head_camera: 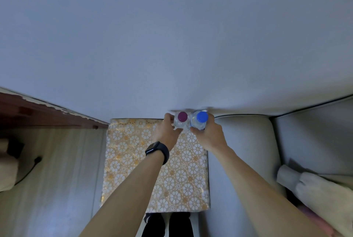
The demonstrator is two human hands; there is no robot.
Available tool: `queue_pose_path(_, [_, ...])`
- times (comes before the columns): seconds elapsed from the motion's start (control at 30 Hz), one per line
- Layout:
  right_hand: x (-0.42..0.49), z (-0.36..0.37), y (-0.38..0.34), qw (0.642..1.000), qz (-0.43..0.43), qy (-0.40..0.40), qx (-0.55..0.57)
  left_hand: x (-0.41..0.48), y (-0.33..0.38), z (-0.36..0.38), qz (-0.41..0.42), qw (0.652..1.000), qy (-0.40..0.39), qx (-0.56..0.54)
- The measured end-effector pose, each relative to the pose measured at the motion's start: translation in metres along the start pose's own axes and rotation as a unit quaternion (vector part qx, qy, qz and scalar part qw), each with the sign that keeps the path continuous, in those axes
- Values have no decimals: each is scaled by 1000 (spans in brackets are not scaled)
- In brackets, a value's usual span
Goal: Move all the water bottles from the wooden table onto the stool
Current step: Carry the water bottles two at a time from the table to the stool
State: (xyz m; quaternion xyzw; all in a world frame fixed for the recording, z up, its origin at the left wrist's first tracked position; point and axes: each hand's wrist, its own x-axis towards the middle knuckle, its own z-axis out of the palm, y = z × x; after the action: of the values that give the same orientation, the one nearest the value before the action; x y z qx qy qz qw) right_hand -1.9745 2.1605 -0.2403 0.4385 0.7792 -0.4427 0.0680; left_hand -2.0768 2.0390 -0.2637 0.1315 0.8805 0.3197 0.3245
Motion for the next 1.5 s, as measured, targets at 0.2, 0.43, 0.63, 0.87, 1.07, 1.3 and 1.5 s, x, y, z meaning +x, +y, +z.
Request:
queue_pose_path(0.2, [-1, -8, 0, 999, 3, -18, -38, -2, 1, 1, 11, 999, -5, 37])
queue_pose_path(0.43, [-55, -22, -9, 996, 28, -42, -70, -39, 4, -34, 1, 996, -69, 53])
queue_pose_path(0.63, [-132, -41, -50, 992, 7, -77, -100, -93, 11, -96, 23, 986, -110, 126])
queue_pose_path(0.87, [-237, -72, -127, 979, -131, -36, -150, -197, 19, -189, 77, 989, -67, 103])
queue_pose_path(1.07, [-303, -79, -194, 944, -282, -10, -169, -299, -6, -264, 50, 996, 55, 51])
queue_pose_path(1.3, [-339, -17, -265, 879, -427, -128, -169, -403, -65, -326, -70, 967, 243, 30])
queue_pose_path(1.5, [-423, 66, -333, 772, -568, -231, -166, -527, -134, -347, -187, 889, 417, -26])
